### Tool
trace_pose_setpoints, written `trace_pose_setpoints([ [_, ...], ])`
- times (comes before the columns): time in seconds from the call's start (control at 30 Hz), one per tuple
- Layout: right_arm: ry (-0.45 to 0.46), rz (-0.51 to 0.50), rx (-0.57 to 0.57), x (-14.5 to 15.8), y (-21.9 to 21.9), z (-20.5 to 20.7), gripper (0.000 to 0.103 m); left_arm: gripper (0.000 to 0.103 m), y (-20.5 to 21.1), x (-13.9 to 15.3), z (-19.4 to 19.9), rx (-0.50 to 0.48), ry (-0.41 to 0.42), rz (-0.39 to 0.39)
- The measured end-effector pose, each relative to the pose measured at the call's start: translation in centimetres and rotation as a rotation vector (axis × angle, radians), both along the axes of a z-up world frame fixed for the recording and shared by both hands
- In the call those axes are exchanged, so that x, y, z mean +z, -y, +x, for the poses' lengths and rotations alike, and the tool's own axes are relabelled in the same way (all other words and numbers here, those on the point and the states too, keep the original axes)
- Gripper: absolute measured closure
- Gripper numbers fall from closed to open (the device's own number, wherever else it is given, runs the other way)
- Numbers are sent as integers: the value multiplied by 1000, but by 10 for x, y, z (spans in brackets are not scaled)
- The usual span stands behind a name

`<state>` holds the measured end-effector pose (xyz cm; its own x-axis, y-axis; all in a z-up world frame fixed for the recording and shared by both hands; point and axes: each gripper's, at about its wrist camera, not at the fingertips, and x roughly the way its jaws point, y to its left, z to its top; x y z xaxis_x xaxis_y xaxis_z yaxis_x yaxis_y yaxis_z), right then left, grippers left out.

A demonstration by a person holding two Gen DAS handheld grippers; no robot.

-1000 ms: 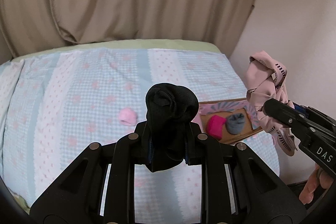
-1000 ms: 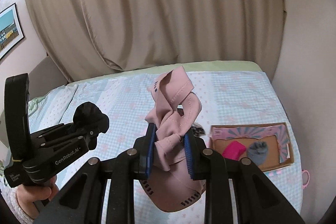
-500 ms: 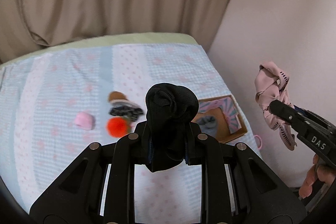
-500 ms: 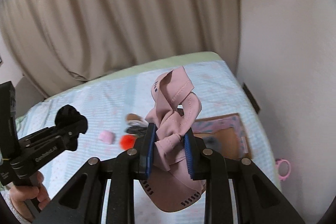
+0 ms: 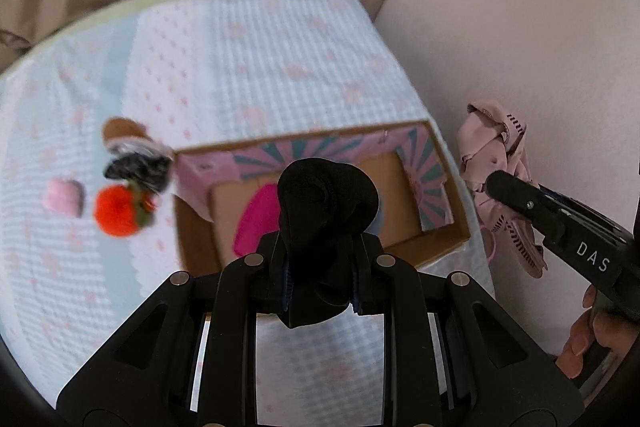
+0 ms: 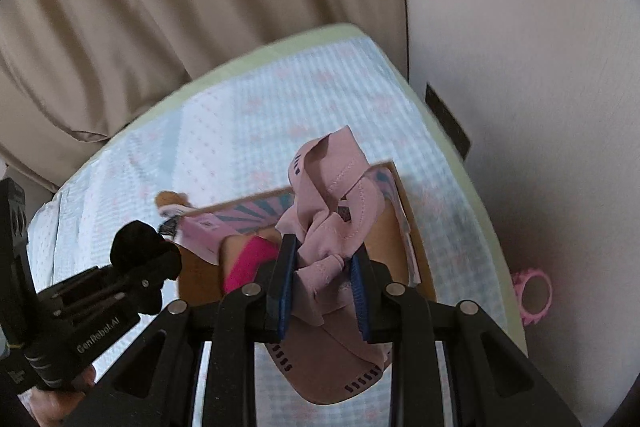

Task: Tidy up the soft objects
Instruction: 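Carry both items into the box and open both tools to release them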

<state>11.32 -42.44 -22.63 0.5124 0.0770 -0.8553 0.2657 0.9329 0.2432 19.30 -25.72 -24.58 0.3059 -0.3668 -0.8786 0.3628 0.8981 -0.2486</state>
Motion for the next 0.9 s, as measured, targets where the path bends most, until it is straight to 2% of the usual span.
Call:
trace_pose_setpoints([
  [0.3, -116, 7, 72, -69, 19, 33, 79, 85, 41, -88, 24, -42, -140, 118],
  [0.47, -150, -11, 124, -92, 18, 42, 79, 85, 48, -112, 26, -48, -182, 174],
  [0.53, -144, -8, 125, -96, 20, 45, 72, 70, 52, -116, 26, -77, -171, 203],
  [0.57, -139, -5, 124, -96, 20, 46, 58, 36, 55, -117, 25, -107, -174, 209],
  [0.6, -133, 2, 125, -96, 20, 47, 36, 1, 57, -118, 26, -123, -175, 219],
  [0.63, -120, 16, 126, -95, 21, 46, 23, 1, 59, -118, 25, -136, -162, 247],
  [0.67, -113, 24, 129, -94, 21, 46, 1, 0, 58, -115, 23, -136, -131, 257],
  [0.9, -116, 59, 119, -96, 24, 42, 0, 0, 43, -113, 21, -111, -147, 233],
])
